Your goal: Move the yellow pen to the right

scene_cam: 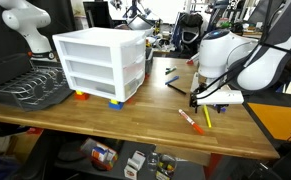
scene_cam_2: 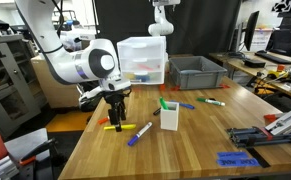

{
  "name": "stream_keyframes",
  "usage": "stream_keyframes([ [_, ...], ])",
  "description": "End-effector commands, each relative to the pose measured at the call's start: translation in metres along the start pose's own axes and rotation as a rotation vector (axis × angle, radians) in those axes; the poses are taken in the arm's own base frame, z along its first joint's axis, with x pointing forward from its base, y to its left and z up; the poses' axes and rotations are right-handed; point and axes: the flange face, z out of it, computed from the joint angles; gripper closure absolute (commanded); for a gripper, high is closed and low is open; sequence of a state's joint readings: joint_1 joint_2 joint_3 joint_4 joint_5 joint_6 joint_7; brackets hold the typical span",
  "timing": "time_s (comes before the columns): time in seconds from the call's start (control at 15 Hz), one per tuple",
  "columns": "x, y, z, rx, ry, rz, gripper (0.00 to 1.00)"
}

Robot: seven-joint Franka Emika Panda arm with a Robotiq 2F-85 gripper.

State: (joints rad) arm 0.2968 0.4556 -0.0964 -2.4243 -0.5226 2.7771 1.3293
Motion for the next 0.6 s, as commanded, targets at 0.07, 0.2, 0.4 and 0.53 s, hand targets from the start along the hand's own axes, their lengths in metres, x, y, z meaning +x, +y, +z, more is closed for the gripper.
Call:
stream_keyframes([
  [0.07,-0.011,0.025,-0.055,0.134,0.042,-0.051,0.0],
  [0.2,-0.009,0.032,-0.051,0.128,0.043,-0.064,0.0],
  [0.4,0.0,0.0,0.0,0.0,-0.001,0.0,0.0],
  [0.53,0.0,0.0,0.0,0.0,-0.001,0.0,0.0],
])
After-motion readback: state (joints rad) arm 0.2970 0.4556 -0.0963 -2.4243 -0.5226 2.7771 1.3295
